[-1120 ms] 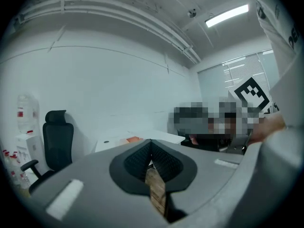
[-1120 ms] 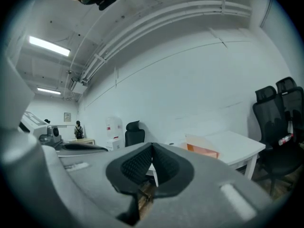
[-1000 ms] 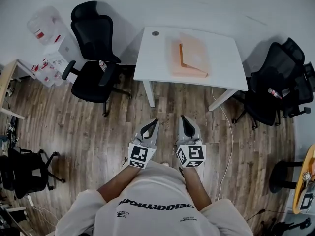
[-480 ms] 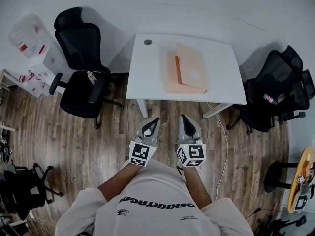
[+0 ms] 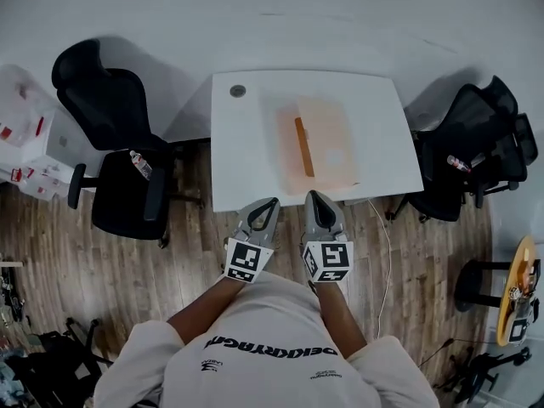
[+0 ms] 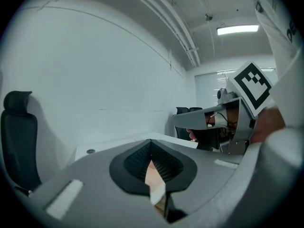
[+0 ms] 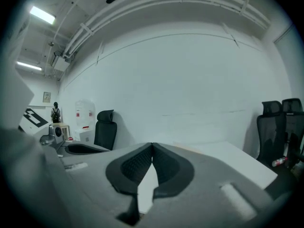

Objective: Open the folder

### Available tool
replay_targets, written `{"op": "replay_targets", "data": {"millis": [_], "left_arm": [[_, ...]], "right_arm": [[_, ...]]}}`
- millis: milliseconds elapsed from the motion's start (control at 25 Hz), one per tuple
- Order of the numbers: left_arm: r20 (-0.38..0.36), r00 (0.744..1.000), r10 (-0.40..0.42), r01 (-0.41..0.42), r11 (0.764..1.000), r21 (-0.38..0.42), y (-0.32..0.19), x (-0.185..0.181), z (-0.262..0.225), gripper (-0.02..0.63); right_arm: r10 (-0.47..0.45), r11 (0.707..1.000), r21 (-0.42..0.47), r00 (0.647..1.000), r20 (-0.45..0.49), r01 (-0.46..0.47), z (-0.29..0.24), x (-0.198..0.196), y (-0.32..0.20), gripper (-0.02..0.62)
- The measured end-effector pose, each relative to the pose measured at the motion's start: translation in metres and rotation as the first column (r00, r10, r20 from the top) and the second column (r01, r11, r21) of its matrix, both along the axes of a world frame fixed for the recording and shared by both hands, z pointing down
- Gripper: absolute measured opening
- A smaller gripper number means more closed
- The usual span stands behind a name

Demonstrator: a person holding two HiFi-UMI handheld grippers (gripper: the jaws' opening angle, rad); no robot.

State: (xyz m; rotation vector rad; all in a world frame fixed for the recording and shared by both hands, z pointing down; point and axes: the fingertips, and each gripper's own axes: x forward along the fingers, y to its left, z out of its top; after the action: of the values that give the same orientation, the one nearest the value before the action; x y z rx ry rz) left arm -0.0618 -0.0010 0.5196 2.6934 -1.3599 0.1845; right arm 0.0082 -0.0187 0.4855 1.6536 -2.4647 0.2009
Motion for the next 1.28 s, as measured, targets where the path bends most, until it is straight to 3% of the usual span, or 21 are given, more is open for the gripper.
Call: {"op": "replay_targets", "data": {"millis": [440,800,1280], "left_arm": [[-0.006,0.994,0.111,-0.111,0.992,-0.055,-0.052,0.01,0.019,-0.003],[0.009,0.995,0.096,-0.095,0.992,-0.087,-0.083,0.027,0.039,-0.003],[0.047,0.999,0.015,-0.008,0.989,-0.148,-0.117,0.041,0.067,-0.003]], "right_arm": [[0.083,0.99,-0.11,0.995,-0.062,-0.09,0.024,0.003,-0.049,0.005],[0.054,0.982,-0.173,0.986,-0.155,-0.081,0.053,0.018,-0.086,0.018],[-0.058,0.958,-0.287,0.974,-0.218,-0.007,0.094,0.024,-0.124,0.106]]}}
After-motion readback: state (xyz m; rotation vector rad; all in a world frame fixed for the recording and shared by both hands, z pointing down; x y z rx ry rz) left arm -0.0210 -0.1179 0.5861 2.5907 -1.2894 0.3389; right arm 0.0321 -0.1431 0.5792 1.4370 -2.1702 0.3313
